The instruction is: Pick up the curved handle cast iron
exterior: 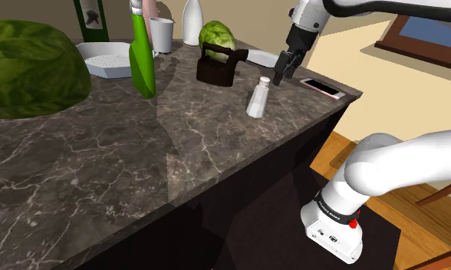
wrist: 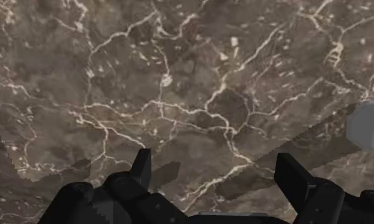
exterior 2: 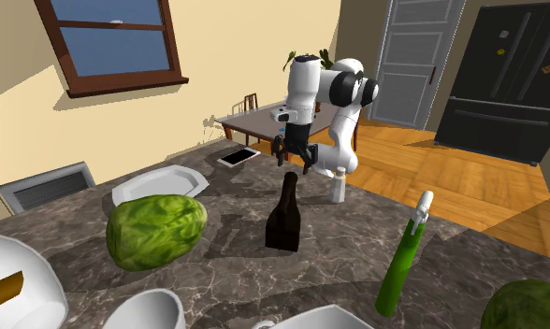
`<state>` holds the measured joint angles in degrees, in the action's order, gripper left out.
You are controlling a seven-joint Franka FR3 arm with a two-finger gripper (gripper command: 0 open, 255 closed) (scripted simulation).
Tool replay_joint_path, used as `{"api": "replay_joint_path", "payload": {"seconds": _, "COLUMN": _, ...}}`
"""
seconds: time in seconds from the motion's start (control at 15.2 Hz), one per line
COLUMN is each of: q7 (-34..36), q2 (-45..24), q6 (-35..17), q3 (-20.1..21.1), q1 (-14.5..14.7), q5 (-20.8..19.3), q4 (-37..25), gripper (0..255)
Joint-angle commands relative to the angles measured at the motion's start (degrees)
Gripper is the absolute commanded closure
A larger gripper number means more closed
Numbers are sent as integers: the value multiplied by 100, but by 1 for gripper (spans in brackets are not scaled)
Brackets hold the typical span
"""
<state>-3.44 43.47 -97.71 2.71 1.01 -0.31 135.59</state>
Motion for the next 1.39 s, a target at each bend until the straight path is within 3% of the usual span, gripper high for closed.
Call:
{"api": "replay_joint_path", "payload": {"seconds": 0.0, "q7": 0, "q2": 0, "q6": 0, "q3": 0, "q1": 0, "q5": 0, "q4": 0, "gripper": 0}}
{"api": "replay_joint_path", "payload": {"seconds": 0.59, "q7": -389, "q2": -2076, "q6": 122, "q3": 153, "q1": 278, "q5": 123, "q4": -2092, "gripper": 0}}
{"api": "replay_joint_path", "payload": {"seconds": 1.19, "q7": -688, "q2": -4190, "q6": 853, "q3": 415, "q1": 525, "q5": 120, "q4": -4825, "gripper": 0}}
{"api": "replay_joint_path", "payload": {"seconds": 1.32, "q7": -696, "q2": -4132, "q6": 682, "q3": 412, "q1": 523, "q5": 127, "q4": -4596, "gripper": 0}}
